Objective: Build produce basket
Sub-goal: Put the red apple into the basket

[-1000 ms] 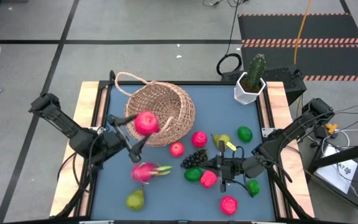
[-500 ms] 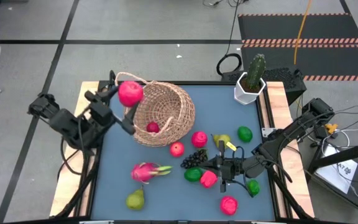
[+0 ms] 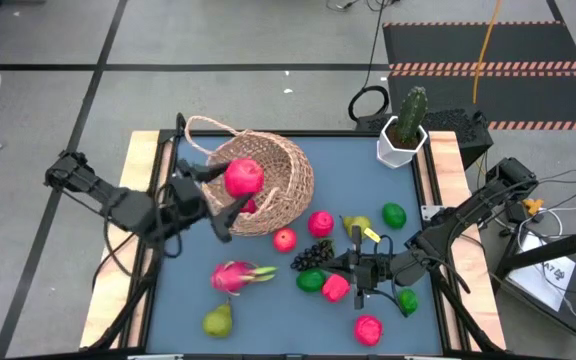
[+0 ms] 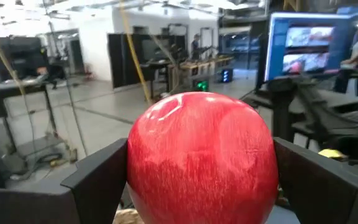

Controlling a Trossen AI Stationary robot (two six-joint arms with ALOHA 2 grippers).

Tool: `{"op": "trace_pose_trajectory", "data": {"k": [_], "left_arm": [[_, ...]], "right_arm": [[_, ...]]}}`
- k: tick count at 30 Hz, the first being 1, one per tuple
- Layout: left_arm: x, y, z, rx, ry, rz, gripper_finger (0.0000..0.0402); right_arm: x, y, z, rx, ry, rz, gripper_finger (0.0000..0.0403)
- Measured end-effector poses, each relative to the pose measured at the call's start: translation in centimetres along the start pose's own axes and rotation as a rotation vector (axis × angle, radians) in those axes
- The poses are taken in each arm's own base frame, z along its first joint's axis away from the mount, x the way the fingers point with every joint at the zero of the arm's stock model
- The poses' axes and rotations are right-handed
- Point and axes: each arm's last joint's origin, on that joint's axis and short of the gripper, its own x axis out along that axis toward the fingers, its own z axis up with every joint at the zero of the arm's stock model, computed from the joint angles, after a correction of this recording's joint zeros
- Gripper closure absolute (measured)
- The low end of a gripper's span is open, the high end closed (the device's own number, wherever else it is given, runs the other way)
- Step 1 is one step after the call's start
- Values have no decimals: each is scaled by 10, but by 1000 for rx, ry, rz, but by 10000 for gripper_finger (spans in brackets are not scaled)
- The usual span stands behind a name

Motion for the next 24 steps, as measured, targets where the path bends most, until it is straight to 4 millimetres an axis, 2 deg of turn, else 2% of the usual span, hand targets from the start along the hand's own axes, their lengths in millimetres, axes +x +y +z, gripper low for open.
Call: {"op": "trace_pose_trajectory", "data": {"k": [5, 9, 13, 19, 24], "left_arm": [[20, 14, -6, 70, 43, 77, 34], [32, 31, 6, 64, 102, 38, 34], [43, 54, 11, 78, 244, 17, 34], [57, 85, -1, 66, 419, 31, 34], [66, 98, -13, 101, 466, 88, 34]], "right_arm": [[0, 0, 0, 0, 0, 2, 403], [0, 0, 0, -1, 0, 2, 403], [0, 0, 0, -3, 3, 3, 403], [0, 1, -1, -5, 6, 4, 403], [0, 1, -1, -6, 10, 5, 403]]}}
